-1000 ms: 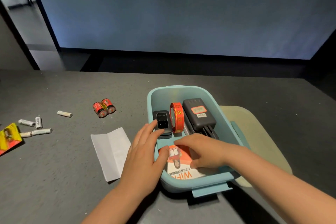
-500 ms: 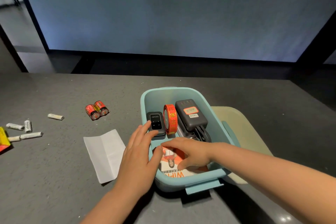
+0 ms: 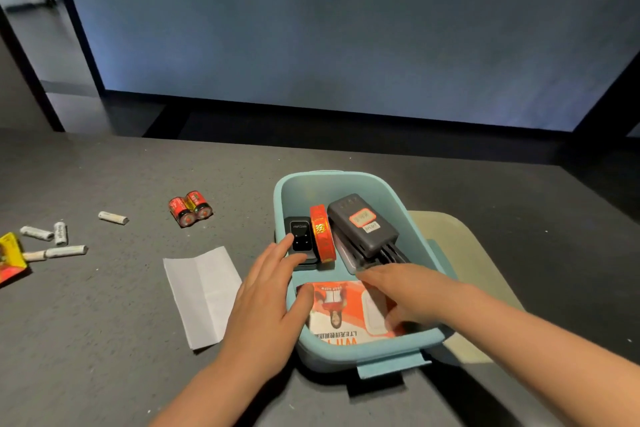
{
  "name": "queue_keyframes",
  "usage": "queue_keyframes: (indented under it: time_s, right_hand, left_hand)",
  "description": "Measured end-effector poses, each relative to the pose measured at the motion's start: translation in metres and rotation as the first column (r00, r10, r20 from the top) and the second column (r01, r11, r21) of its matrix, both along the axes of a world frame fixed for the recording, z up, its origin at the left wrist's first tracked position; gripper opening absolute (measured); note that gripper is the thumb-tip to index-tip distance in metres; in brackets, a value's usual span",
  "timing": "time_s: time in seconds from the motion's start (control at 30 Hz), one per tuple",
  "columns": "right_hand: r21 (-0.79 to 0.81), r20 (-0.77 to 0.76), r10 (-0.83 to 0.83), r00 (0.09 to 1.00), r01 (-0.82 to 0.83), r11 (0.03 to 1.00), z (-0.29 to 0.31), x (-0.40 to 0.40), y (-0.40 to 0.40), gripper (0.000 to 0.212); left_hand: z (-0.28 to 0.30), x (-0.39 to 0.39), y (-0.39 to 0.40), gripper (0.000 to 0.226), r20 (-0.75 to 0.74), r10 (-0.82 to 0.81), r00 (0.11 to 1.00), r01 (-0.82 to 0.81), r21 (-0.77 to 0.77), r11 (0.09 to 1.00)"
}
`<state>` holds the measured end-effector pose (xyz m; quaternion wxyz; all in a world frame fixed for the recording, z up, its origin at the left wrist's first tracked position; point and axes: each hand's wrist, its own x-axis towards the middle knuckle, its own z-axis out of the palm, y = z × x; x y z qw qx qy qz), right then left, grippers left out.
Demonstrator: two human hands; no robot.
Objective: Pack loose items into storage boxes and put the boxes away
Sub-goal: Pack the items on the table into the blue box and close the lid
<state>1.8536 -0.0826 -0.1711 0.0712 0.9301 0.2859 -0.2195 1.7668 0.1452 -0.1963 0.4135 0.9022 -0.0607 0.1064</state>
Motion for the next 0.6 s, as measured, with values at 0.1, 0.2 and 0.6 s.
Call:
queue_keyframes:
  time_s: [0.1,0.2,0.6]
  right_hand:
    - [0.052,-0.015,0.013,1.0,-0.012,0.999,0.0,0.006,0.0,0.046]
    - [0.062,-0.044,0.014,0.999,-0.011,0.998,-0.007,0.005,0.005,0.033]
    - [0.259,-0.307,-0.209,0.928,0.293,0.92,0.001,0.012,0.021,0.02]
  left_hand:
    - [0.001,-0.001,-0.002,0.06,0.007,-0.011,1.0,0.011,0.009,1.0]
    - [0.0,-0.002,-0.003,0.059,0.015,-0.002,1.0,0.002,0.005,1.0]
    - [-0.003,-0.001,-0.002,0.056,0.028,-0.011,1.0,0.01,0.011,1.0]
